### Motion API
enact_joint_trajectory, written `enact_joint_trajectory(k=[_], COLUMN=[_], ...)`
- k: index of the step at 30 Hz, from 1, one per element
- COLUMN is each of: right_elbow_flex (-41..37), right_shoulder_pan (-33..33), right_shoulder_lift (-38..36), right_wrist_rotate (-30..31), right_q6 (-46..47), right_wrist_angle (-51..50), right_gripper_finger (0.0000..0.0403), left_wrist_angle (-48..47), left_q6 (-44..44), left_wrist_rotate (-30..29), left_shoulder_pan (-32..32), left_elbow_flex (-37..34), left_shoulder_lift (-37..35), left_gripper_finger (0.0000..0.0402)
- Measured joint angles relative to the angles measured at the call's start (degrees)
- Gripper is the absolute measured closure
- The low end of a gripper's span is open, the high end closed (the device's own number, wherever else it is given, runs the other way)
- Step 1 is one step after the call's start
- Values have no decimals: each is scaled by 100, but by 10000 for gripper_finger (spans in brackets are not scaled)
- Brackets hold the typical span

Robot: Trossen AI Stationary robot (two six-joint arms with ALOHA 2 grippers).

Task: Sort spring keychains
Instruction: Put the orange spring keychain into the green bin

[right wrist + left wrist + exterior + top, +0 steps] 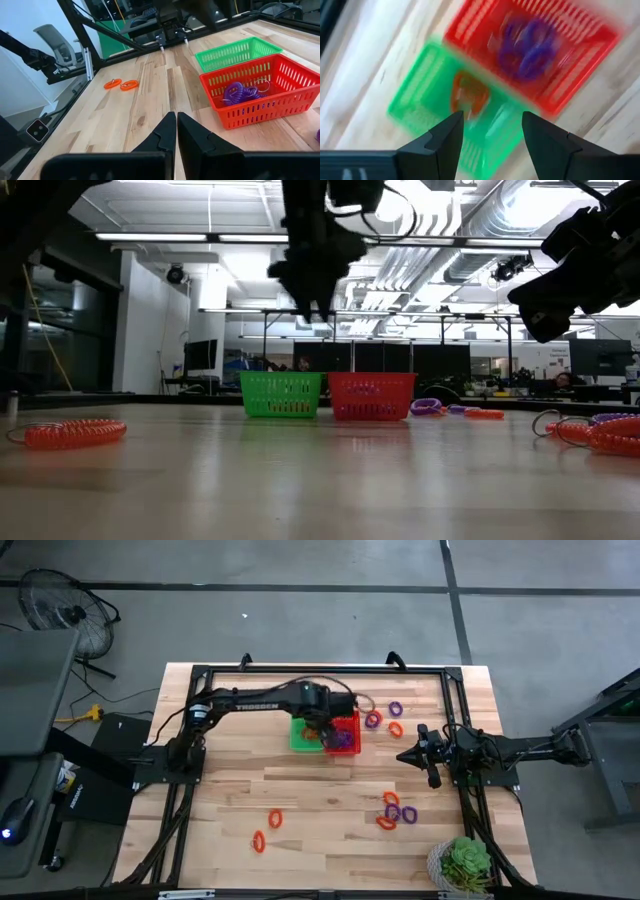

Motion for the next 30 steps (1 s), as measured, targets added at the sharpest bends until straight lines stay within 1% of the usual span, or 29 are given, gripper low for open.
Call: enact_joint_trajectory(k=[1, 4, 7, 13, 15, 19, 21, 25, 27, 30], right_elbow_flex=[0, 0, 0, 0, 0, 0, 0, 0, 0, 0], right_shoulder_pan=[0, 0, 0, -1, 0, 0, 0, 0, 0, -1], right_shoulder_lift=[2, 0, 0, 1, 1, 0, 0, 0, 0, 1], right_wrist_rotate=[0, 0, 0, 0, 0, 0, 0, 0, 0, 0], right_q6=[0, 0, 0, 0, 0, 0, 0, 0, 0, 0], right_wrist_angle=[0, 0, 0, 0, 0, 0, 0, 0, 0, 0], right_gripper_finger=[391, 391, 391, 391, 391, 391, 391, 391, 391, 391], left_wrist_angle=[-184, -333, -519, -1216, -1184, -1183, -1136, -589, -257, -92], left_q6=[-177, -779, -1295, -2486, -2857, -3449, -3633, -4011, -4316, -4711], left_wrist_rotate=[-85, -232, -242, -259, -221, 214, 527, 1193, 1335, 1566], left_shoulder_pan=[-84, -383, -713, -1387, -1595, -1942, -2058, -2246, -2337, -2473], left_elbow_flex=[-13, 10, 6, -10, -164, -711, -1004, -1593, -1877, -2149], left_shoulder_lift=[-18, -79, -62, -61, -74, -59, -61, -59, -59, -59], left_gripper_finger=[204, 204, 204, 204, 204, 204, 204, 204, 204, 204])
